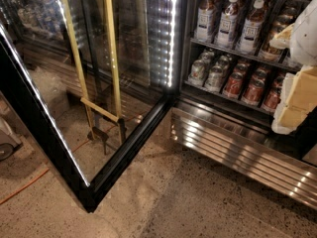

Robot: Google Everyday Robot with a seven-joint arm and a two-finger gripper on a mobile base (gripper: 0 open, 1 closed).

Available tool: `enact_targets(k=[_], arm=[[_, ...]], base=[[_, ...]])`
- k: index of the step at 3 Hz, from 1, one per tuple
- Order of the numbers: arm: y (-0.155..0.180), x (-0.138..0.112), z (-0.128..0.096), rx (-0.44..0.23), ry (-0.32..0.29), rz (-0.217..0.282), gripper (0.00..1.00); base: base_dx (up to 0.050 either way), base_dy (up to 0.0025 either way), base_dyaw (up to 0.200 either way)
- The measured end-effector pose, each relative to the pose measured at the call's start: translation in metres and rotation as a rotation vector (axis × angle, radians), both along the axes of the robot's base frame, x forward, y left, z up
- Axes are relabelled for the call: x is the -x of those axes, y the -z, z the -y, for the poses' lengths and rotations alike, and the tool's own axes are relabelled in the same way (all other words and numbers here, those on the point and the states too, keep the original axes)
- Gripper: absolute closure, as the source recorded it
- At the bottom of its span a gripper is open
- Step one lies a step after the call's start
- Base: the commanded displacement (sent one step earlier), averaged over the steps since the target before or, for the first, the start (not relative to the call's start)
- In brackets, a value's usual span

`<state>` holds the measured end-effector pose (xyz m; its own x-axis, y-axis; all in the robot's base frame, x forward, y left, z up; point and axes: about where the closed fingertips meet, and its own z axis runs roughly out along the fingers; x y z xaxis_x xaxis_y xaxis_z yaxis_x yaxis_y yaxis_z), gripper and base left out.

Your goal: Close left fridge door

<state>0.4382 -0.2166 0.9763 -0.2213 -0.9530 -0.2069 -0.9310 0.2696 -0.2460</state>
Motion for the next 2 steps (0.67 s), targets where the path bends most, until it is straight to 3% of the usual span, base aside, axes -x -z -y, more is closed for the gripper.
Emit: enact_targets(k=[2], arm=[[0.0, 0.0, 0.0, 0.0, 0.0, 0.0, 0.0]], base=[[-0.049, 0.0, 0.0]])
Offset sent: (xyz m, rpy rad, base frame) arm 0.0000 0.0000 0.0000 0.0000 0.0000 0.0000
